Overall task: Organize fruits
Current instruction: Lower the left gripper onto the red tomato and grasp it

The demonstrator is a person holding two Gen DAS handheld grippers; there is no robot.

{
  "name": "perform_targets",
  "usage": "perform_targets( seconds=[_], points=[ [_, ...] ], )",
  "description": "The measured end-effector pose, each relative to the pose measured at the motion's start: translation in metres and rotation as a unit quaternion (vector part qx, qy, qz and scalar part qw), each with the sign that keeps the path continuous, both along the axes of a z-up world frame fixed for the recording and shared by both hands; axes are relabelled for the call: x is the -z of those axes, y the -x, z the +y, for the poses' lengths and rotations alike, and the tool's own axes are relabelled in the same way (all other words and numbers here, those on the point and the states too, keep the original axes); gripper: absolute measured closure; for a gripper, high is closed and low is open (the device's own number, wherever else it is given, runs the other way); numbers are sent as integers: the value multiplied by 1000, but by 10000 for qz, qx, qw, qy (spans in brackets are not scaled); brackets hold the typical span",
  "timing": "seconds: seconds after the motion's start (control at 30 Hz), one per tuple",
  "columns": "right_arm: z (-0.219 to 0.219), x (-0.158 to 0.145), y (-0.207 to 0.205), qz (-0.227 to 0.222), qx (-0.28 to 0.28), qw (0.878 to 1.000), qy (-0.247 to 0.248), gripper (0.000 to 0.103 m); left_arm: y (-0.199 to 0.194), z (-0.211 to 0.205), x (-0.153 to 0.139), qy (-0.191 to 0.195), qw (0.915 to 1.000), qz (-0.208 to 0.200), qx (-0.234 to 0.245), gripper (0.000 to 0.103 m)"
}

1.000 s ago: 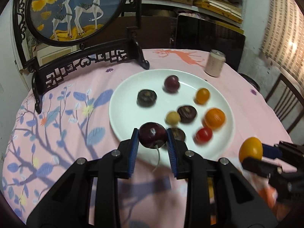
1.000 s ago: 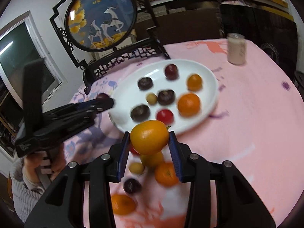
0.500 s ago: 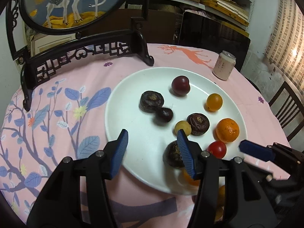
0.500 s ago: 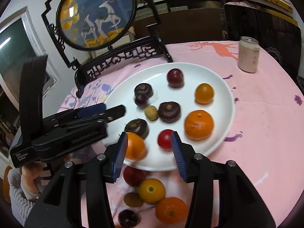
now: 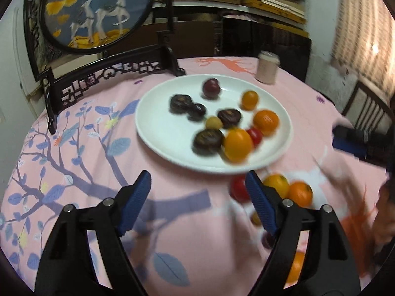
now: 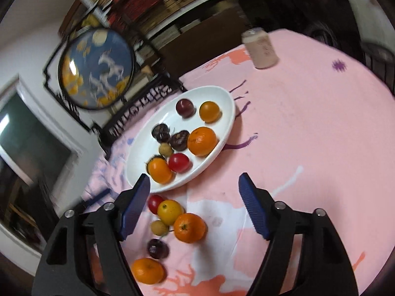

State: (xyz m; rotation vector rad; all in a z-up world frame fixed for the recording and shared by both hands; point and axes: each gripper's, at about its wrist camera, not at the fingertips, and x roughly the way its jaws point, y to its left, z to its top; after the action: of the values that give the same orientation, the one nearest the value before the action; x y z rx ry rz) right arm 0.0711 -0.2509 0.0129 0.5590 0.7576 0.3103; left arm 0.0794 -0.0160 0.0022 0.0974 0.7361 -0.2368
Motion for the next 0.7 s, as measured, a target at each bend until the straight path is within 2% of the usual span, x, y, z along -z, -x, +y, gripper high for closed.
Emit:
perform_targets(
  seconds=[0.1,0.33,0.53,0.6,0.7],
  points=[
    [-11,0,5,17,132,9995,-299,17,4,-11,9,-204,9997,58,112,22],
    [-7,-9,7,-103,64,9997,-223,16,-5,-16,21,-184,9994,259,130,23],
    [-9,-9,7,-70,29,9995,-291,16,-13,-27,25,-303,9992,198,152,22],
    [-8,-9,7,-57,13,9995,-296,16,-19,-27,26,-251,9993,239,112,21],
    [-6,-9,8,-57,-30,9996,-269,16,-25,-23,28,-174,9993,322,-8,12]
  ],
)
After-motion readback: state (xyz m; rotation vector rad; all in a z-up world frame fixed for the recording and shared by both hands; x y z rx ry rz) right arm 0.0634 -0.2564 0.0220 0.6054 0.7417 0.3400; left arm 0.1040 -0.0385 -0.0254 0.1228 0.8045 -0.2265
